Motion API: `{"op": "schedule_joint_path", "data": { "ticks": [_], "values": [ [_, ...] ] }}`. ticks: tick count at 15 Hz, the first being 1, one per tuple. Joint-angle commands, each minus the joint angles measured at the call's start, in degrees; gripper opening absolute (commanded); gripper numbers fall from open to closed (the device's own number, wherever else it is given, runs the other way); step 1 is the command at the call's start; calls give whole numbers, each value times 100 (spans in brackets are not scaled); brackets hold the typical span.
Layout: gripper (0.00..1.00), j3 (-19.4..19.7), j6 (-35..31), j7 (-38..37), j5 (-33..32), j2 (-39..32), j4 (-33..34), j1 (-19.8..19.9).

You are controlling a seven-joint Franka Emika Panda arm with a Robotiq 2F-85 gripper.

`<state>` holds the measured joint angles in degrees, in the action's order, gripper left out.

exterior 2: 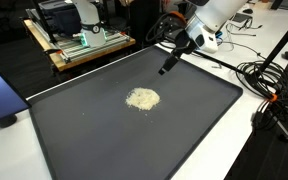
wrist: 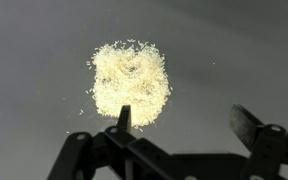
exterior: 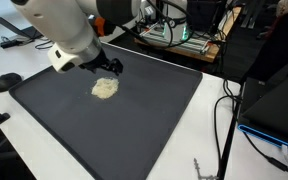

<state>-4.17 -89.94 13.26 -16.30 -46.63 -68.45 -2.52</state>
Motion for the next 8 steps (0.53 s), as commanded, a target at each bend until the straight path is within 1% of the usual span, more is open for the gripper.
{"op": "schedule_joint_path", "data": {
  "ticks": [1, 4, 7, 8],
  "values": [
    [100, 10, -128, 422, 528, 6, 50, 402],
    [100, -2, -422, 769, 774, 208, -297, 730],
    [100, -20, -1216, 999, 978, 603, -1020, 997],
    [100, -31, -1639, 1061, 1040, 828, -1435, 1076]
  ]
}}
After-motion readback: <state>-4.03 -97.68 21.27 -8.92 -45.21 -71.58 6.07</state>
